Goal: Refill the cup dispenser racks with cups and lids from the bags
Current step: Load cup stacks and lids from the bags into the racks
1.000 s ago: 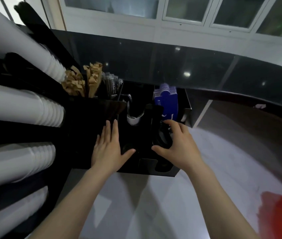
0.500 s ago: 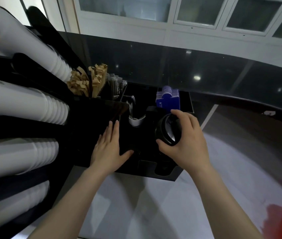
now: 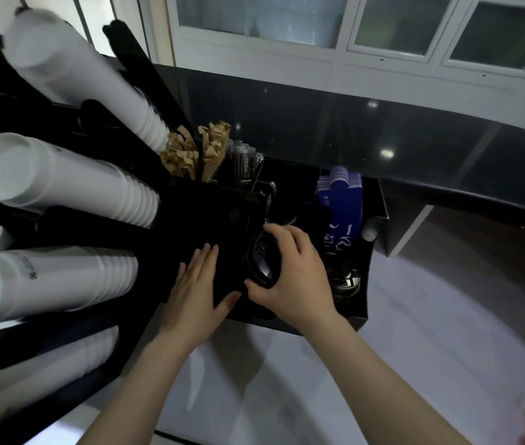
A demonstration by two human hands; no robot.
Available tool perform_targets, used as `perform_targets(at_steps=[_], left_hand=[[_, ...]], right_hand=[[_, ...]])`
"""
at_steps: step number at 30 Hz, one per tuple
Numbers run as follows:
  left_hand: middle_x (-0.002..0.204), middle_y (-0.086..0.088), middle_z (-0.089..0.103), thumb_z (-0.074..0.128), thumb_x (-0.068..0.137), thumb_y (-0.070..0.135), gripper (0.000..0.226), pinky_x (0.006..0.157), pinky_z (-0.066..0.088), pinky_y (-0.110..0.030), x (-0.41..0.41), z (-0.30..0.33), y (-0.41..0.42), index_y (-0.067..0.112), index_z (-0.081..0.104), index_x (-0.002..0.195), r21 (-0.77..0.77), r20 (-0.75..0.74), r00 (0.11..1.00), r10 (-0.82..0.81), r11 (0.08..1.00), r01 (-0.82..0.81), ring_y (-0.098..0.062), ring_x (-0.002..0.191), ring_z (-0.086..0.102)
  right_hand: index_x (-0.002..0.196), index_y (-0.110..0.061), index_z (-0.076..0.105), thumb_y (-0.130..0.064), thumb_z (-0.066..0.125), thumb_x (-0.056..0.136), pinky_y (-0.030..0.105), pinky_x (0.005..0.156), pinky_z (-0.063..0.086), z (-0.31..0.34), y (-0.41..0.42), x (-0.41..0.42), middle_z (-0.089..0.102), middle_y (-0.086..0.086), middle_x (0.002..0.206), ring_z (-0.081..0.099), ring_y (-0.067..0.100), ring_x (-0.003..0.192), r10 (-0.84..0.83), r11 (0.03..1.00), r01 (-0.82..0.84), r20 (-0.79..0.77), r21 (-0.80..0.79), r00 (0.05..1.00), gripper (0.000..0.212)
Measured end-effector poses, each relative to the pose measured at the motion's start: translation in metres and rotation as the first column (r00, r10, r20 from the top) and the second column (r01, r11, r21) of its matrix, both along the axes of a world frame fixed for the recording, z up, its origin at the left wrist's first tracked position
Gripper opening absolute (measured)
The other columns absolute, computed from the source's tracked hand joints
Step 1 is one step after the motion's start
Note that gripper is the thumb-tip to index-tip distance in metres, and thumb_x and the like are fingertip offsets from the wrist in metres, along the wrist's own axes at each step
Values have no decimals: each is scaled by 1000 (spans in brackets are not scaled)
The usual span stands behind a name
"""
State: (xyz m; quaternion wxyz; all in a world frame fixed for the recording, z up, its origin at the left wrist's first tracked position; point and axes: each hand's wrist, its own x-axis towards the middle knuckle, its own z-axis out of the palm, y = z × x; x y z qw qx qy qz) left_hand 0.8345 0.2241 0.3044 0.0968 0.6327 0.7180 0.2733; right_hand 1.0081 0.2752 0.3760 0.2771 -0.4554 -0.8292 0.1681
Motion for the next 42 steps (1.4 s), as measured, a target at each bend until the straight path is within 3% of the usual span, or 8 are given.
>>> perform_targets(at_steps=[6,11,17,23,29,33,38,42], left_hand=[[161,0,7,61,90,36,84,107,-15,-13,-6,-7,-2,15,9,153,-13,-6,1000,-17,1000,17,0,138,-9],[159,0,16,64,87,32,84,114,8,-26,-7,-16,-5,23,11,152,-72,145,989,4,997,7,-15,146,9],[151,4,32,70,82,24,85,110,31,-32,-9,-25,-3,32,17,148,-76,284,959,7,997,15,-18,139,31],[151,7,32,69,83,26,84,108,33,-32,-8,-30,-2,41,15,145,-77,328,945,8,997,18,-14,138,31],[150,6,34,69,83,25,84,109,35,-35,-7,-29,-2,37,16,146,-80,324,946,17,997,9,-16,137,34],[156,2,25,67,85,29,85,112,29,-35,-7,-26,-4,29,13,150,-97,208,977,43,995,-23,-18,143,23],[161,3,1,58,90,32,83,113,-5,-24,-6,-14,-11,26,4,153,-48,-140,990,-4,999,-3,-4,141,-14],[161,-1,-2,55,91,36,80,112,-19,-32,-3,-7,-19,27,4,153,-48,-341,939,30,998,-49,-18,147,-14]], right_hand=[[138,-26,36,-49,72,66,46,97,44,-17,8,-14,39,8,138,46,32,121,-41,997,24,255,71,966,84],[136,-19,45,-45,73,64,50,96,46,-23,8,-13,46,15,133,51,37,114,-99,986,53,300,159,949,81],[139,-18,41,-56,68,68,69,108,6,-32,11,-12,45,18,140,36,36,135,-138,973,16,527,229,838,85],[125,-20,62,-67,71,56,51,99,43,-48,1,-18,60,15,128,62,27,105,-261,933,-6,685,361,680,85],[131,-17,47,-69,73,56,46,96,36,-44,9,-14,52,8,117,52,27,103,-100,963,-118,728,243,678,95],[143,-19,25,-52,69,71,46,96,23,-35,22,-9,35,14,140,34,33,123,64,978,-188,726,91,684,91],[139,-23,28,-47,73,69,47,98,24,-19,28,-9,48,7,125,47,30,114,101,983,-181,727,33,679,87],[139,-26,26,-47,73,64,46,101,27,-8,30,-7,43,8,129,52,30,110,113,985,-170,633,30,766,91]])
